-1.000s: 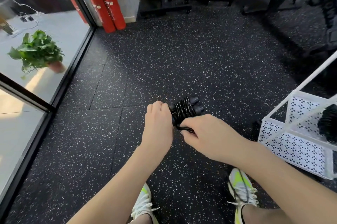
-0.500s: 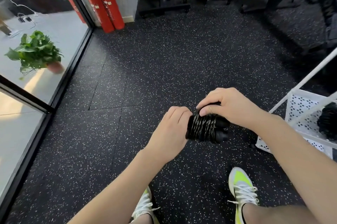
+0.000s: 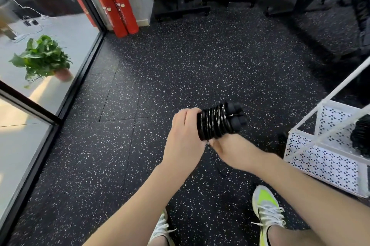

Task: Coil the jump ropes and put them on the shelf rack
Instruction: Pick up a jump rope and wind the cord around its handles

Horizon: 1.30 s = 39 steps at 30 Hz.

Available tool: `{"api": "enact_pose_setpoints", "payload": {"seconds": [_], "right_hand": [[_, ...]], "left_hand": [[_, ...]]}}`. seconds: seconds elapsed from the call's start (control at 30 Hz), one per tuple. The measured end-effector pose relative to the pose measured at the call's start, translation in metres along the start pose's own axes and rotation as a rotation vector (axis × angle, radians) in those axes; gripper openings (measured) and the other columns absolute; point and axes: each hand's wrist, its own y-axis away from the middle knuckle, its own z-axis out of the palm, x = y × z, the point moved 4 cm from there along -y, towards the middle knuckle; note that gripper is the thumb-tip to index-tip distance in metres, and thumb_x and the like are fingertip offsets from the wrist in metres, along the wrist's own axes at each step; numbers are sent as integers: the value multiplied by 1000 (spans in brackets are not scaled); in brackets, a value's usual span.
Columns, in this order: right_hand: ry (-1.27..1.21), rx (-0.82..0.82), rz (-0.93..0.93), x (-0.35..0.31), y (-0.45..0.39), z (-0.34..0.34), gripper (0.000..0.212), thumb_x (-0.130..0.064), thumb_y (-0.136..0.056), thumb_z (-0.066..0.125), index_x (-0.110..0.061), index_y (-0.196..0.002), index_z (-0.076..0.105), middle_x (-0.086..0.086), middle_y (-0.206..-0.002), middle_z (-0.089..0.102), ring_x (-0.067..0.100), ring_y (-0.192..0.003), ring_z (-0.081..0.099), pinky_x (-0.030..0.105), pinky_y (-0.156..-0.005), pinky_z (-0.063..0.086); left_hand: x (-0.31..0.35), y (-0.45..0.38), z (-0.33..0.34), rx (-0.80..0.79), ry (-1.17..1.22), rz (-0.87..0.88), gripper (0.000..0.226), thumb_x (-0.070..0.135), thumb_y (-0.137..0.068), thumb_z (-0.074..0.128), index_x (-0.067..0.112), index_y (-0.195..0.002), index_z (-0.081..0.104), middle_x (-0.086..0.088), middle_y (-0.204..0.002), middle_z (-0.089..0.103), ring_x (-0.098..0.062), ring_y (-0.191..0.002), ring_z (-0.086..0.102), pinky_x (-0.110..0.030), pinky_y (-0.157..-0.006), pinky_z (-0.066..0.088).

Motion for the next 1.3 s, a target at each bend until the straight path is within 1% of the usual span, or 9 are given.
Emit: {"api": "enact_pose_setpoints", "payload": {"seconds": [0.07,0.17,0.4,0.5,0.6,0.77,1.07,1.2,1.3], "right_hand": [[-47,-12,23,-15,1,12,15,-10,-101,41,-10,-113,49,-2,-89,55,19,-71,56,33,-65,43],[-55,-51,32,-38,10,23,59,-19,-100,45,-15,-152,17,7,-110,60,21,-85,61,35,-73,48],[318,-41,159,-39,16,17,74,-37,-105,38,-14,-160,-6,11,-131,55,32,-99,65,40,-71,43],[323,-77,221,-32,16,22,64,-41,-107,32,-11,-157,5,10,-117,60,29,-89,62,39,-70,41],[165,-17,295,-25,12,22,35,-47,-108,18,-18,-122,34,5,-86,59,28,-76,57,39,-68,43],[49,136,371,-2,5,14,47,-56,-105,12,-22,-100,44,1,-78,59,28,-77,61,40,-71,50],[-495,261,475,38,-4,15,50,-45,-103,43,-22,-65,65,-13,-47,54,14,-54,50,34,-60,40],[-444,163,499,50,-7,9,29,-16,-96,54,-30,-83,77,-1,-84,74,32,-87,67,39,-81,52],[-291,139,534,51,2,-9,16,-13,-98,49,-18,-105,63,13,-98,61,35,-97,59,37,-89,46]], "left_hand": [[-4,-5,-2,40,-1,-52,50,-5,-77,74,13,-121,58,-1,-115,54,-24,-104,54,-32,-87,47],[-15,-8,-4,-27,-102,-103,68,4,-82,75,25,-139,46,0,-122,48,-24,-108,49,-38,-83,51],[-28,-8,-11,-87,-184,-120,86,11,-90,69,39,-158,26,-1,-127,47,-24,-111,47,-32,-76,40],[-31,-9,-14,-71,-157,-142,85,9,-90,68,37,-159,26,-1,-126,49,-24,-111,49,-35,-78,45],[-32,-11,-18,-39,-104,-170,85,11,-90,69,35,-159,25,0,-126,50,-25,-111,52,-41,-81,51],[-35,-13,-23,-23,-66,-164,76,13,-89,70,43,-148,34,4,-125,51,-23,-111,55,-47,-84,55],[-29,-9,-17,-101,-31,-53,76,12,-91,67,36,-154,33,5,-130,50,-19,-116,53,-37,-89,49],[-21,-1,-8,-214,55,-29,88,10,-90,68,35,-160,21,8,-136,49,-13,-124,47,-32,-100,44],[-18,4,-4,-324,101,29,101,4,-86,72,33,-163,12,9,-131,51,-11,-119,46,-32,-99,43]]}}
